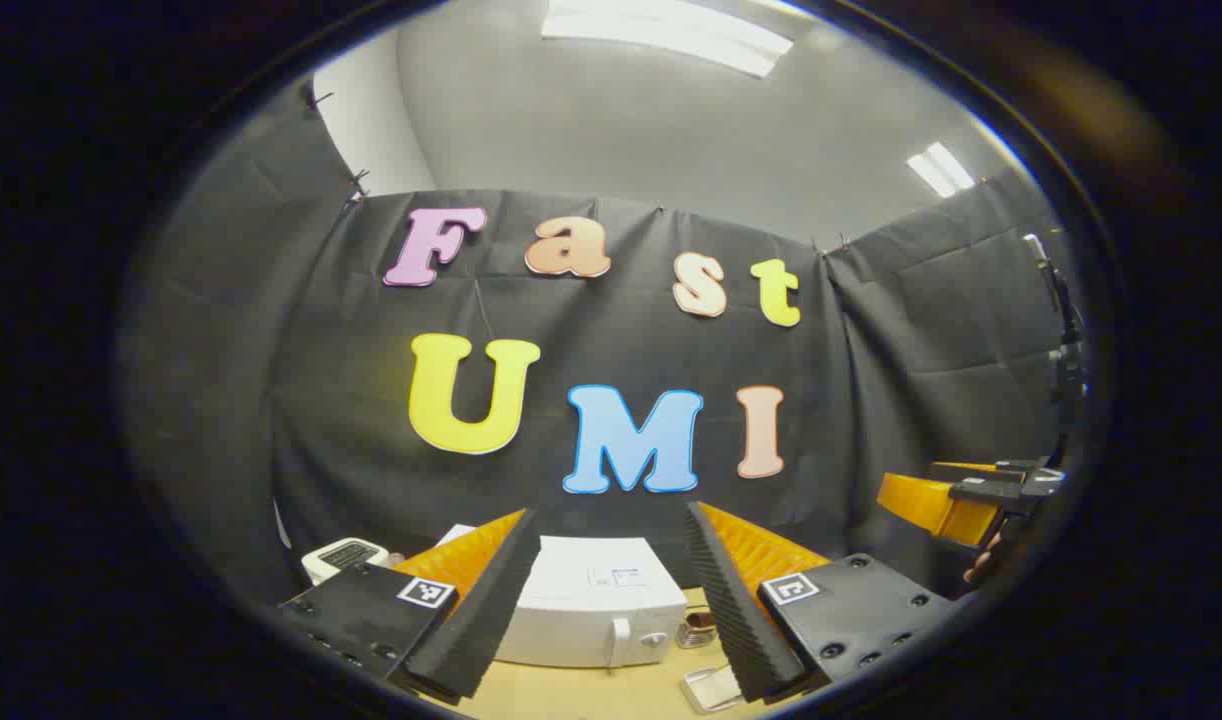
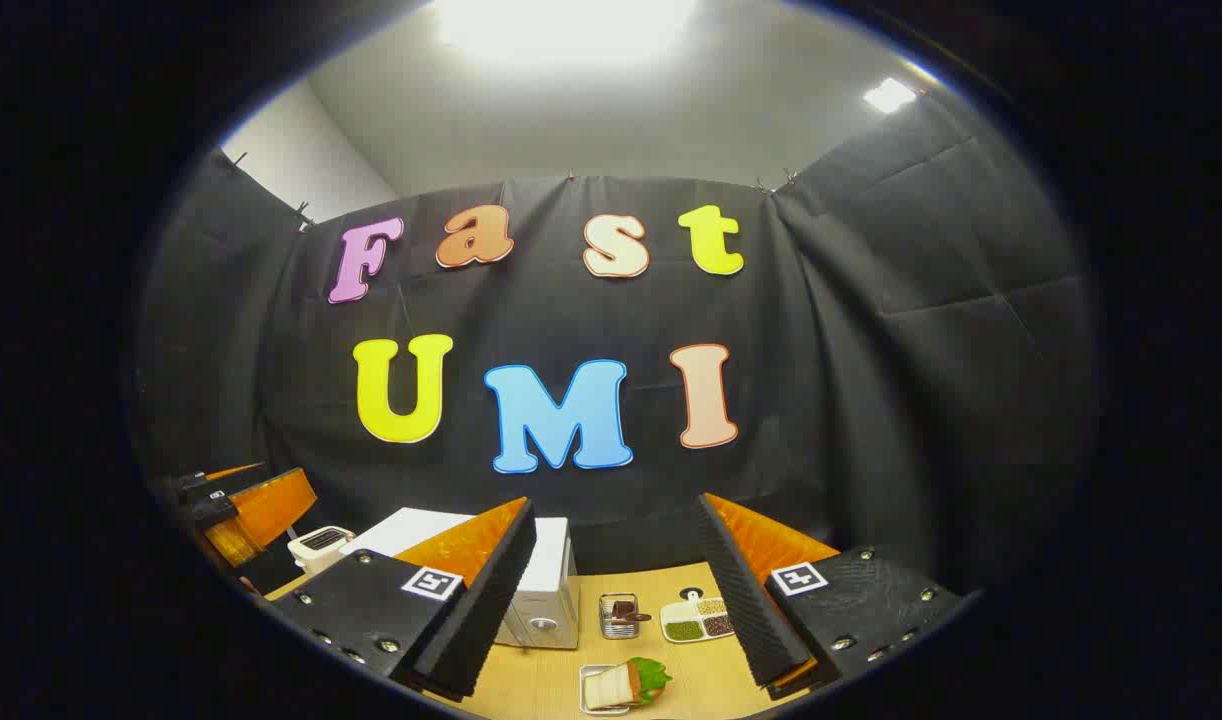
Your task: Open the microwave oven with the left hand, put the food in, and close the microwave oven.
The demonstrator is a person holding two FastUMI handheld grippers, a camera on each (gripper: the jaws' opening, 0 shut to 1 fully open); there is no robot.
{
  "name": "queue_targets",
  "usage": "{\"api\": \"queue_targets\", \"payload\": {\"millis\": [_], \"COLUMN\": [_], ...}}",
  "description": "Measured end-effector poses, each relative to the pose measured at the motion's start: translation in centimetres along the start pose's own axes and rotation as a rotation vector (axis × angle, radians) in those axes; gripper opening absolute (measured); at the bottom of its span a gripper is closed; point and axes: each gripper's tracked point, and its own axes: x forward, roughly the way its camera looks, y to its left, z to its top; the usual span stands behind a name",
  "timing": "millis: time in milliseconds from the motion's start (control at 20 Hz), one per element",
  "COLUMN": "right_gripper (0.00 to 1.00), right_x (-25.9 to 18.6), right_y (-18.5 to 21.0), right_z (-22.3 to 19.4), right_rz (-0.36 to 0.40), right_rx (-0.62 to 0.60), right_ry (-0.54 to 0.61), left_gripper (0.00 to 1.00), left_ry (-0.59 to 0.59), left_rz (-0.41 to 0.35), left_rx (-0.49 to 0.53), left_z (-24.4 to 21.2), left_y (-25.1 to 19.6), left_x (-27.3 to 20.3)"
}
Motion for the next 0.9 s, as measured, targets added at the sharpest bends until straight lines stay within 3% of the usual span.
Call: {"api": "queue_targets", "payload": {"millis": [50, 650, 900], "right_gripper": [0.96, 0.96, 0.96], "right_x": [0.0, -0.2, -1.2], "right_y": [-0.2, -0.8, -0.3], "right_z": [0.1, 0.0, -1.5], "right_rz": [-0.002, 0.016, -0.004], "right_rx": [-0.002, 0.024, 0.006], "right_ry": [-0.002, 0.012, 0.032], "left_gripper": [0.98, 0.96, 0.94], "left_ry": [0.006, -0.013, 0.003], "left_rz": [0.004, 0.0, -0.021], "left_rx": [0.003, 0.043, -0.015], "left_z": [-0.2, 0.0, -3.0], "left_y": [0.0, -2.1, -1.8], "left_x": [0.2, 0.6, 1.0]}}
